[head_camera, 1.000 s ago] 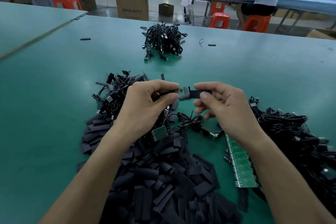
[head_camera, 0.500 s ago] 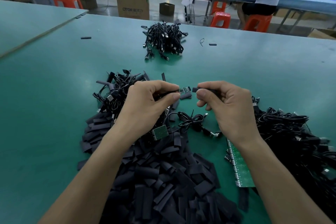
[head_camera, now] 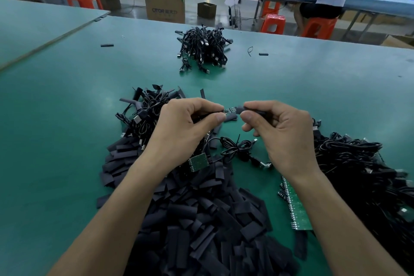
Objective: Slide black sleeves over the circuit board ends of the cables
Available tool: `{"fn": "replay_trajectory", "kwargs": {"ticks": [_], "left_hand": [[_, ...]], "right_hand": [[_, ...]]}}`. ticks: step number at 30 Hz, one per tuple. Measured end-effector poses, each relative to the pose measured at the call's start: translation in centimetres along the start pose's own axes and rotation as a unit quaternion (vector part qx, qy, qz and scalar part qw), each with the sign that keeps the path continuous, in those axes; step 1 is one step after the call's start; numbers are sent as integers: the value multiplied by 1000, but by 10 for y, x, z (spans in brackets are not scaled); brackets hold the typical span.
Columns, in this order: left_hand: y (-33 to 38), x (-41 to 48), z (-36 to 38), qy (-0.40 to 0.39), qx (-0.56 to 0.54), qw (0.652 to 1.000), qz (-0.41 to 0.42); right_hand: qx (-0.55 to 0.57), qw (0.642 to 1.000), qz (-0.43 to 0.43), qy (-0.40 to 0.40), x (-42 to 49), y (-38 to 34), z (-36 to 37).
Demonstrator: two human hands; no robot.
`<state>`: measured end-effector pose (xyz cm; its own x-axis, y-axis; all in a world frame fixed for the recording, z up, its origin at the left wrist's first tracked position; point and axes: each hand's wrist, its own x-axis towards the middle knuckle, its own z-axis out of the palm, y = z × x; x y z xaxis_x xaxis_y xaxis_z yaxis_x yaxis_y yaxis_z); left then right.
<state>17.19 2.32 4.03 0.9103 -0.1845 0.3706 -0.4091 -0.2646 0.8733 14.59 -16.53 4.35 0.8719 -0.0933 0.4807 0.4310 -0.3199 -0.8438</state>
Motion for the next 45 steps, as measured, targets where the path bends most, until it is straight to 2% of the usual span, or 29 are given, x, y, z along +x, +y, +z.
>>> {"fn": "replay_trajectory", "kwargs": {"ticks": [5,16,25,37,45], "left_hand": [[-1,0,-1,-5,-11,1000,5],[0,0,-2,-32,-21,999,3],[1,-1,-2,-74,-61,995,-11],[-4,-3,0,-40,-44,998,-12],[1,-4,0,-33,-65,997,-22]], "right_hand": [[9,1000,0,8,-1,1,1],[68,997,24,-26,0,7,-1],[64,988,17,-136,7,-3,-9],[37,996,11,-83,2,1,-3],[73,996,22,-52,-1,6,-1]]}}
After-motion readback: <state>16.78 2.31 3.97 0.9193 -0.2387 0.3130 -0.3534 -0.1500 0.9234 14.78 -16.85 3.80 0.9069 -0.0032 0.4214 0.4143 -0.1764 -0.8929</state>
